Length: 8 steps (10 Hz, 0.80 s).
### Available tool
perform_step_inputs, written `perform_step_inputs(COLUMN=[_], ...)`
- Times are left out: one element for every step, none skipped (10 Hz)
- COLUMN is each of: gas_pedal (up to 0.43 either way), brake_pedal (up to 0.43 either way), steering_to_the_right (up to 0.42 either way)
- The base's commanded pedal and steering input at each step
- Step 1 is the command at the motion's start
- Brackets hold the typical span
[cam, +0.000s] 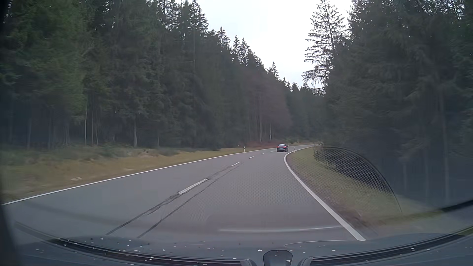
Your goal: Follow the waypoints while adhering to traffic rules and regulations
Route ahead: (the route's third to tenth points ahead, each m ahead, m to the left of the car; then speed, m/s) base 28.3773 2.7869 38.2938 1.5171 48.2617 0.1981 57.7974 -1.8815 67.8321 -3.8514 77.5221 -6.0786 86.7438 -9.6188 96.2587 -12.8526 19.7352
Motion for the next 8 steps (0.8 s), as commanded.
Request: perform_step_inputs(gas_pedal=[0.177, 0.189, 0.189, 0.197, 0.197, 0.209, 0.209, 0.209], brake_pedal=[0.0, 0.0, 0.0, 0.0, 0.0, 0.0, 0.0, 0.0], steering_to_the_right=[0.014, 0.013, 0.013, 0.012, 0.011, 0.012, 0.012, 0.013])
